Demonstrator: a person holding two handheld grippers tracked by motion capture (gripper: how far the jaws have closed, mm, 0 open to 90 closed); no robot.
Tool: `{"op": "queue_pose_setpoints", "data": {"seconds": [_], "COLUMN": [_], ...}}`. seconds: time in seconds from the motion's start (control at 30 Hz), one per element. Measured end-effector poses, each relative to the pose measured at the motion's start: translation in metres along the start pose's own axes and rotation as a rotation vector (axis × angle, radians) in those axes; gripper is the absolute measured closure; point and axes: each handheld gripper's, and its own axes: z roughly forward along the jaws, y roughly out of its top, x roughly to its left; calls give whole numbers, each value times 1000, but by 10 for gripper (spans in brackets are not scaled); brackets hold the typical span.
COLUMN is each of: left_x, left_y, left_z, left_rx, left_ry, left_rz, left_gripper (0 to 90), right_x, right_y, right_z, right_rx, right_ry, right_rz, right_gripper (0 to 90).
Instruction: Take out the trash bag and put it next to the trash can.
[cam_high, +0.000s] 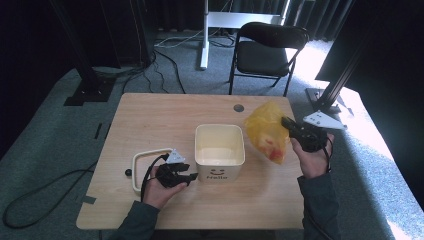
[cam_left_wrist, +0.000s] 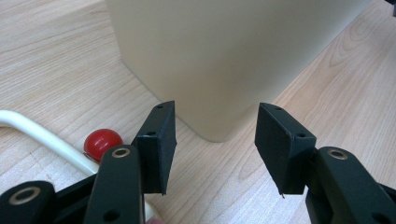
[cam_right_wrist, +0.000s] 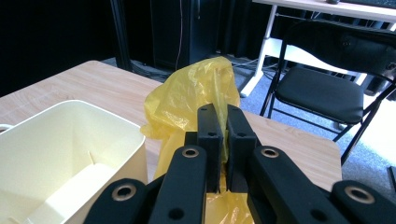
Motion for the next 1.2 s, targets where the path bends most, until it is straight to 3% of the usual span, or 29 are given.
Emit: {"op": "queue_pose_setpoints", "data": {"seconds": [1.2], "left_x": [1], "left_y": [-1], "left_z": [1], "left_rx": [0], "left_ry": [5], "left_rz": [-6], "left_gripper": [473], "right_x": [-17], "right_y": [-31], "right_z": [8], "right_rx": [71], "right_ry": [-23], "right_rz": [53], "right_gripper": [870]}}
